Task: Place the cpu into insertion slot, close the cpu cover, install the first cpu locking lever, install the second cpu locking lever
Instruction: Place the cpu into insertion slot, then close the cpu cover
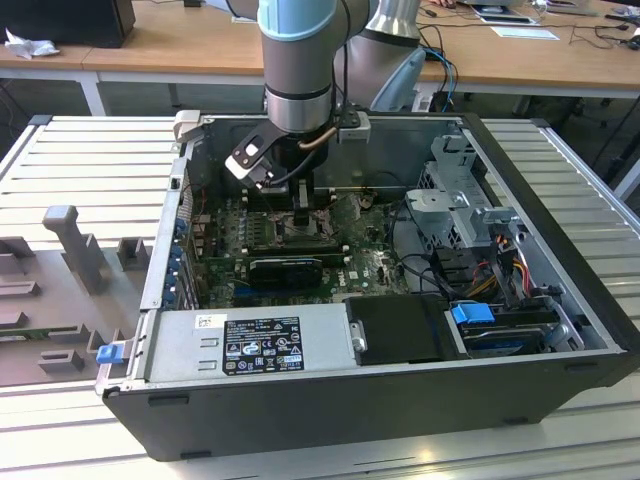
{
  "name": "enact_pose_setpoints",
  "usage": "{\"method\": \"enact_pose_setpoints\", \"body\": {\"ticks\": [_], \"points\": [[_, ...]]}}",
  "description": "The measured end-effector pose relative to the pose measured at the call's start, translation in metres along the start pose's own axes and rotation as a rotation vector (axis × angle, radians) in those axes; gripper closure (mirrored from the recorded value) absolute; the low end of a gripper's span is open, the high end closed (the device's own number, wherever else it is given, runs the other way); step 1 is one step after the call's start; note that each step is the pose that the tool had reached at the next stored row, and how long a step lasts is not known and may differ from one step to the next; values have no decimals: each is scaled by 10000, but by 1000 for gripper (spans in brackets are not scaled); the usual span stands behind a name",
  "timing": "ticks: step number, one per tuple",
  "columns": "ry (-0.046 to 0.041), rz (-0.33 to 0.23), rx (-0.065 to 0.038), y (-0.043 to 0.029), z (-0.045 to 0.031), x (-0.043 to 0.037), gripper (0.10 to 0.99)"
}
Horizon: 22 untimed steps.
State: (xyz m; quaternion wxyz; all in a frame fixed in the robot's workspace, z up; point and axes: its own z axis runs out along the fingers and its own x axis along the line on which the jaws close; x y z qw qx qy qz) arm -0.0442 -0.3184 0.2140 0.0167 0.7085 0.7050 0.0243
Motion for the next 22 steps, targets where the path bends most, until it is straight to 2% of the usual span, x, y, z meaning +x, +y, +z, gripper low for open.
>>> {"method": "enact_pose_setpoints", "body": {"ticks": [7, 8, 9, 22], "points": [[-1, 0, 0, 4, -65, 0, 980], [0, 5, 10, 18, -68, 1, 980], [-9, 4, 96, 93, -63, 1, 980], [-26, 4, 103, 101, -137, 2, 980]]}}
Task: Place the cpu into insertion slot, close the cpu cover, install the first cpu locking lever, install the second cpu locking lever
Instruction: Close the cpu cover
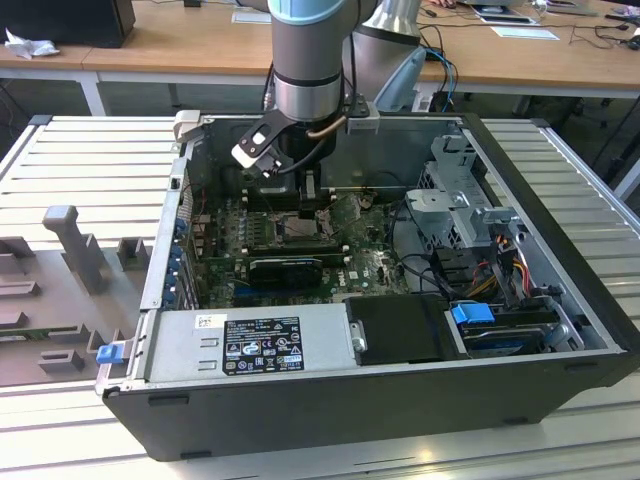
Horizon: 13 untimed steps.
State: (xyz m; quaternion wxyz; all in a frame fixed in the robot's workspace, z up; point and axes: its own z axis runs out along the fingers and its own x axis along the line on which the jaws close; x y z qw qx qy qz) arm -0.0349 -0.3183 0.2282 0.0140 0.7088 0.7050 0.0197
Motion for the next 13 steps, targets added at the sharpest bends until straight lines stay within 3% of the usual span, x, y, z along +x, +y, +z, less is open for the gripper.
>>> {"method": "enact_pose_setpoints", "body": {"ticks": [9, 13], "points": [[-14, 1, 3, 38, -1, 0, 980], [-13, 0, 1, 44, -104, 1, 980]]}}
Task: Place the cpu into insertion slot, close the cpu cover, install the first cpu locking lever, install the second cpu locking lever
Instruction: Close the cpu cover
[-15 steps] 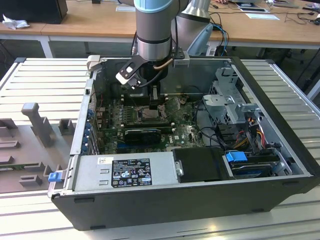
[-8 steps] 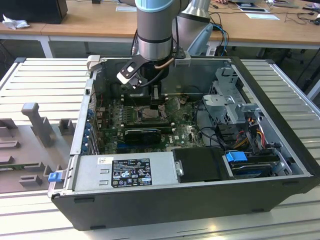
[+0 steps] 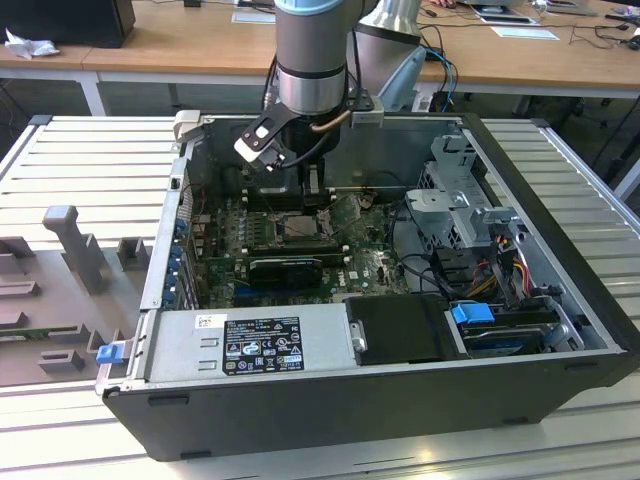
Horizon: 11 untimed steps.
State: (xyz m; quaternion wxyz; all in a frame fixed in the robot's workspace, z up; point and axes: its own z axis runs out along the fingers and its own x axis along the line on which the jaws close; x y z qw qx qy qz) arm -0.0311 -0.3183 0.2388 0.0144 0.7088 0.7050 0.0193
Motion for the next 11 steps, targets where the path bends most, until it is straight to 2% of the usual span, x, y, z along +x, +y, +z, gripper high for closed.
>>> {"method": "enact_pose_setpoints", "body": {"ticks": [2, 5, 11], "points": [[0, 0, 0, 4, -83, 1, 980], [0, 0, 1, 7, -147, 1, 980], [-2, -1, 22, 50, -178, 1, 980]]}}
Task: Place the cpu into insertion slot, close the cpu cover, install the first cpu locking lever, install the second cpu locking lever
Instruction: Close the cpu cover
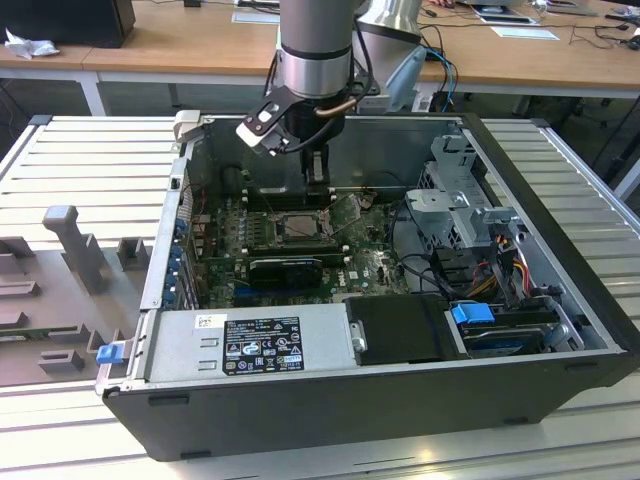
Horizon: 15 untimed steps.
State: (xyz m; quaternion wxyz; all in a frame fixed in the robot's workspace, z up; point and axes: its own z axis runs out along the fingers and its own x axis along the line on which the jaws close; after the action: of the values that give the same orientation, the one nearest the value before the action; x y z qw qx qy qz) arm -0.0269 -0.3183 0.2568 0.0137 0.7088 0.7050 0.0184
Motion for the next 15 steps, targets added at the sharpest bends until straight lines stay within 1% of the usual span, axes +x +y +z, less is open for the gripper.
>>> {"method": "enact_pose_setpoints", "body": {"ticks": [7, 10, 15], "points": [[-2, 1, 62, 94, -21, 1, 980], [-1, 0, 68, 108, -65, 4, 980], [-2, 0, 103, 227, -61, 4, 980]]}}
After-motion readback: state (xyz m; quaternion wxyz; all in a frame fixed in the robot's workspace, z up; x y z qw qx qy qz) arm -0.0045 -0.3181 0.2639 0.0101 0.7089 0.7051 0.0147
